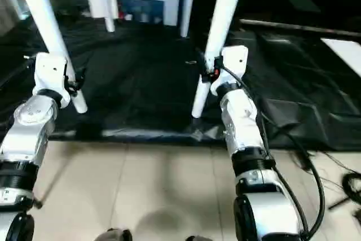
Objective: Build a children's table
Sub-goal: Flip table
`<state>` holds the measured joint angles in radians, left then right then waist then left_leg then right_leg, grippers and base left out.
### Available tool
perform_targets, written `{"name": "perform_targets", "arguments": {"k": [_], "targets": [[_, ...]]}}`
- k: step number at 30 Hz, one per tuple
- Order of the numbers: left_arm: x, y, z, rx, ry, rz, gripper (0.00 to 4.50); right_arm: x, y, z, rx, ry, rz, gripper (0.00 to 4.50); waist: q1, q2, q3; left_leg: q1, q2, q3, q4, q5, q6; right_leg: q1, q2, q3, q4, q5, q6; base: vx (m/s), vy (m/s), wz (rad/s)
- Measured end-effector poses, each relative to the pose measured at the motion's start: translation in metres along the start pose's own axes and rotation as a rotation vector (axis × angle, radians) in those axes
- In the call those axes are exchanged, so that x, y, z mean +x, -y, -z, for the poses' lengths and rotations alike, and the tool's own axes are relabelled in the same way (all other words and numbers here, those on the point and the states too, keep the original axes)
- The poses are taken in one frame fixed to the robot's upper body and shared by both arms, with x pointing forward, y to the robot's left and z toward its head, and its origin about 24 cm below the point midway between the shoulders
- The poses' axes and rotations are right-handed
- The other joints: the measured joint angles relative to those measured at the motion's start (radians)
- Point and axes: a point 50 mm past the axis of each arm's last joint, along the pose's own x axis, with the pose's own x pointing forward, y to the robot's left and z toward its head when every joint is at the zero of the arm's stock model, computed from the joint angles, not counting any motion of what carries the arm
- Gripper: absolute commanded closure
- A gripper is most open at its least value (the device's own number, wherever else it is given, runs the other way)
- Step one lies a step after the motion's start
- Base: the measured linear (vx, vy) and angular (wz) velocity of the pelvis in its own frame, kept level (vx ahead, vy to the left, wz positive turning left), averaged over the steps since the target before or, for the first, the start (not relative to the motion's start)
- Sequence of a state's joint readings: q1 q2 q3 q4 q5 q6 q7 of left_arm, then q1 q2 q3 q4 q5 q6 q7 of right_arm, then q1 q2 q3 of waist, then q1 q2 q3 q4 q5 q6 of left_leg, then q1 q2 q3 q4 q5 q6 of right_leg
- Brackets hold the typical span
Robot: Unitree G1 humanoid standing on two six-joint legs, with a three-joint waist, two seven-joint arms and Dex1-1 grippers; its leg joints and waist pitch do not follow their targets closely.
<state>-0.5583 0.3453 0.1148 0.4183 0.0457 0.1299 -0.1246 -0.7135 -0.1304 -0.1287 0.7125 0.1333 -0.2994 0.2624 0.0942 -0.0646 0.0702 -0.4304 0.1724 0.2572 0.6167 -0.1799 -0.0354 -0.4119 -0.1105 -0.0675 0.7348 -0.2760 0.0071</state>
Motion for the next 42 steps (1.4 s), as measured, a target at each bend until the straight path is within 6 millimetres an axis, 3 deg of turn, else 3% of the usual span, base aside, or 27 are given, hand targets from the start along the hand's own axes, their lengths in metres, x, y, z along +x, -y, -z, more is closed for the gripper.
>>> {"name": "perform_targets", "arguments": {"k": [1, 2, 3, 4, 6, 7, 10, 14, 20, 23, 24, 26, 30, 36, 42], "targets": [[-0.002, -0.002, 0.004, -0.001, -0.011, -0.009, 0.80, 0.000, -0.001, 0.000, 0.001, -0.001, -0.001, 0.86, 0.015, 0.010, -0.004, 0.000, -0.007, -0.058, 0.053, -0.028, -0.008, 0.007, 0.002, -0.002, 0.000, 0.000, -0.001, 0.134, -0.129, -0.19], [-0.002, -0.003, 0.004, 0.000, -0.010, -0.011, 0.71, 0.000, 0.000, -0.001, -0.002, 0.006, -0.001, 0.80, 0.018, 0.023, -0.005, 0.012, -0.019, -0.120, 0.085, -0.027, -0.009, 0.007, 0.004, -0.016, -0.004, 0.001, -0.002, 0.070, 0.007, -0.14], [0.000, -0.003, -0.001, 0.002, 0.008, -0.011, 0.61, 0.000, 0.000, -0.001, 0.001, 0.012, 0.004, 0.75, 0.013, 0.031, -0.006, 0.030, -0.013, -0.133, 0.070, -0.042, -0.028, 0.003, 0.003, -0.034, -0.012, 0.006, -0.006, 0.070, 0.007, -0.14], [0.000, -0.003, -0.002, 0.003, 0.011, -0.010, 0.46, 0.000, 0.000, 0.000, 0.005, 0.008, 0.005, 0.54, 0.006, 0.034, -0.006, 0.028, -0.001, -0.123, 0.055, -0.032, -0.026, 0.004, 0.020, -0.027, -0.032, 0.019, -0.016, 0.000, 0.000, 0.00], [-0.001, -0.007, -0.001, 0.008, 0.005, -0.025, 0.31, 0.000, -0.001, 0.000, 0.014, 0.007, 0.004, 0.40, -0.006, 0.036, -0.006, 0.027, 0.002, -0.117, 0.037, -0.017, -0.021, 0.009, 0.027, -0.024, -0.067, 0.062, -0.030, 0.000, 0.000, 0.00], [-0.001, -0.008, 0.000, 0.008, 0.004, -0.032, 0.23, 0.000, -0.001, 0.000, 0.017, 0.007, 0.006, 0.36, -0.008, 0.036, -0.006, 0.027, 0.003, -0.115, 0.033, -0.016, -0.020, 0.009, 0.028, -0.024, -0.072, 0.066, -0.029, 0.000, 0.000, 0.00], [-0.005, -0.008, 0.000, -0.011, 0.011, -0.027, 0.01, -0.001, 0.001, 0.002, 0.033, -0.006, 0.017, 0.04, -0.014, 0.035, -0.006, 0.030, 0.003, -0.109, 0.024, -0.014, -0.021, 0.009, 0.028, -0.022, -0.077, 0.067, -0.028, 0.000, 0.000, 0.00], [-0.016, -0.003, 0.004, -0.059, 0.030, -0.016, 0.01, -0.013, 0.005, 0.002, 0.040, 0.011, 0.064, 0.04, -0.010, 0.035, -0.006, 0.033, 0.006, -0.105, 0.013, -0.010, -0.023, 0.008, 0.029, -0.022, -0.082, 0.067, -0.028, 0.000, 0.000, 0.00], [-0.041, 0.005, 0.006, -0.134, 0.156, -0.050, 0.01, -0.043, 0.006, -0.004, -0.013, 0.072, 0.114, 0.04, -0.007, 0.035, -0.006, 0.031, 0.011, -0.100, 0.006, -0.006, -0.020, 0.007, 0.033, -0.022, -0.091, 0.069, -0.025, 0.000, 0.000, 0.00], [-0.062, 0.006, 0.002, -0.179, 0.256, -0.068, 0.01, -0.066, -0.002, -0.010, 0.014, 0.116, 0.102, 0.04, -0.007, 0.034, -0.007, 0.037, 0.015, -0.093, 0.002, -0.006, -0.021, 0.010, 0.034, -0.021, -0.094, 0.068, -0.024, 0.000, 0.000, 0.00], [-0.076, 0.009, 0.006, -0.224, 0.263, -0.058, 0.01, -0.082, -0.006, -0.009, 0.036, 0.105, 0.082, 0.04, -0.007, 0.034, -0.008, 0.040, 0.017, -0.089, -0.001, -0.006, -0.021, 0.012, 0.034, -0.020, -0.097, 0.067, -0.023, 0.000, 0.000, 0.00], [-0.094, 0.013, 0.020, -0.272, 0.216, -0.037, 0.01, -0.104, -0.013, 0.001, 0.067, 0.039, 0.056, 0.04, -0.007, 0.032, -0.009, 0.047, 0.017, -0.085, -0.008, -0.006, -0.021, 0.017, 0.035, -0.017, -0.101, 0.067, -0.021, 0.000, 0.000, 0.00], [-0.118, 0.028, 0.049, -0.317, 0.063, 0.027, 0.01, -0.133, -0.023, 0.027, 0.093, -0.151, 0.024, 0.04, -0.008, 0.031, -0.010, 0.047, 0.017, -0.083, -0.013, -0.006, -0.021, 0.015, 0.036, -0.013, -0.107, 0.068, -0.012, 0.000, 0.000, 0.00], [-0.130, 0.039, 0.077, -0.215, -0.089, 0.005, 0.01, -0.153, -0.023, 0.061, 0.059, -0.365, 0.074, 0.04, -0.009, 0.029, -0.011, 0.047, 0.016, -0.083, -0.015, -0.006, -0.021, 0.015, 0.037, -0.012, -0.113, 0.069, -0.010, 0.000, 0.000, 0.00], [-0.136, 0.040, 0.082, -0.181, -0.086, 0.017, 0.01, -0.155, -0.024, 0.062, 0.052, -0.375, 0.068, 0.04, -0.018, 0.033, -0.012, 0.048, 0.013, -0.083, -0.016, -0.006, -0.021, 0.019, 0.037, -0.008, -0.124, 0.073, -0.005, 0.000, 0.000, 0.00]]}}
